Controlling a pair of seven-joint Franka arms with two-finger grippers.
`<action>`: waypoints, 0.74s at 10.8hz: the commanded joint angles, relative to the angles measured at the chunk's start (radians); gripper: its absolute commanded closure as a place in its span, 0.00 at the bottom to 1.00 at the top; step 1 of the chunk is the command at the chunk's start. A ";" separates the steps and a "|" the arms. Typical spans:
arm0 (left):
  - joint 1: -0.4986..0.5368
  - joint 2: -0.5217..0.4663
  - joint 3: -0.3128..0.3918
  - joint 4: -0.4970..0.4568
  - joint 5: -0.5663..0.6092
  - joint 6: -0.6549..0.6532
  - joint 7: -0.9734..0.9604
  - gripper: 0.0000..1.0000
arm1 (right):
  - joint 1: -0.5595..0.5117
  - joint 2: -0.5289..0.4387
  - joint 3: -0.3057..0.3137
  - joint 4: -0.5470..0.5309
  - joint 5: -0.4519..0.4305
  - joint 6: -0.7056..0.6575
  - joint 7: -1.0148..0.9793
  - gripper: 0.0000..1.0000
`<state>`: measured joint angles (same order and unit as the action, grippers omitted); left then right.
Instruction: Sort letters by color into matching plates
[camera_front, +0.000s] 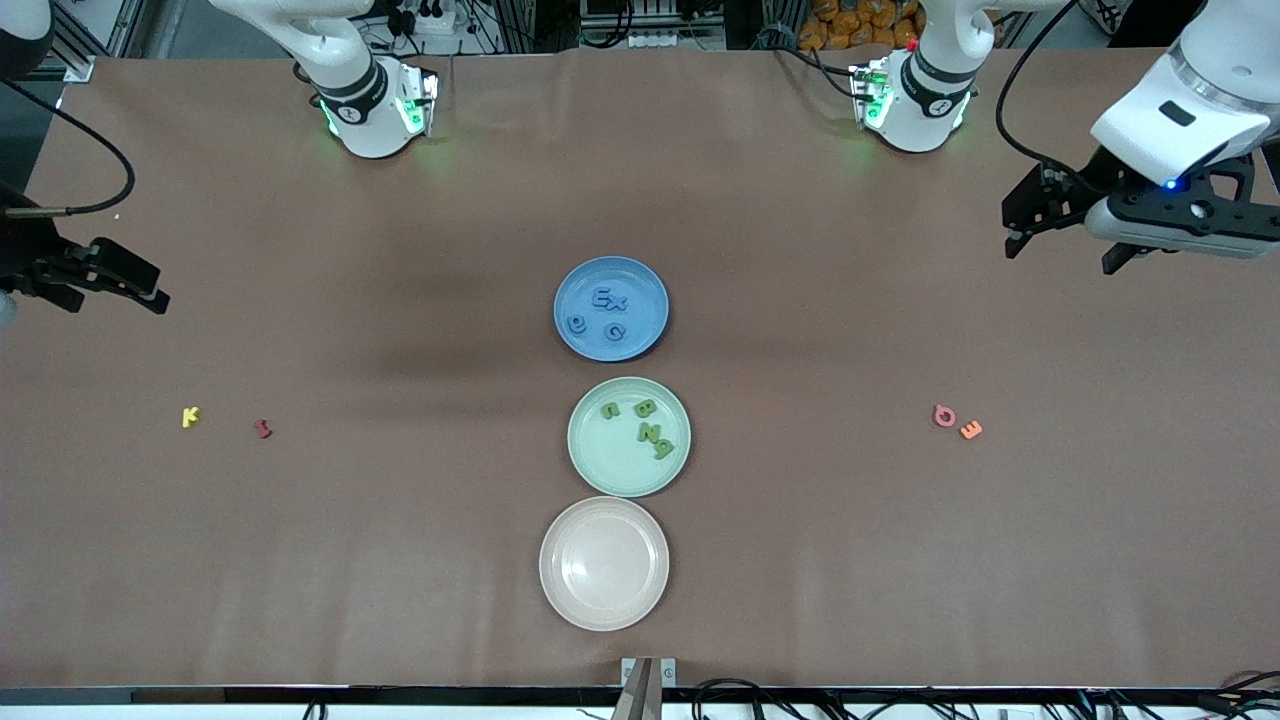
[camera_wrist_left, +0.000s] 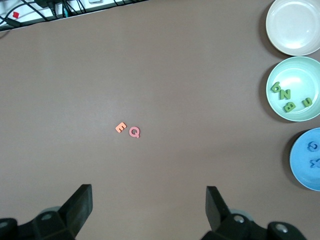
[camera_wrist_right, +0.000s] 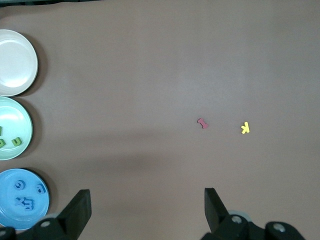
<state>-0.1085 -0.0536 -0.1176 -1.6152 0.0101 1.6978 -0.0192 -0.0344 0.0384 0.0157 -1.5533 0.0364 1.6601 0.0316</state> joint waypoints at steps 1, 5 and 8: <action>-0.005 0.072 0.007 0.054 0.025 -0.030 0.034 0.00 | 0.008 0.018 -0.002 0.036 -0.003 -0.026 0.001 0.00; 0.003 0.093 0.039 0.103 0.013 -0.056 0.027 0.00 | 0.004 0.018 -0.002 0.038 -0.003 -0.029 -0.001 0.00; 0.003 0.092 0.044 0.107 0.013 -0.056 -0.005 0.00 | 0.005 0.018 -0.002 0.038 -0.001 -0.029 0.001 0.00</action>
<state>-0.1024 0.0283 -0.0758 -1.5392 0.0151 1.6676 -0.0112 -0.0303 0.0390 0.0156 -1.5507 0.0365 1.6539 0.0316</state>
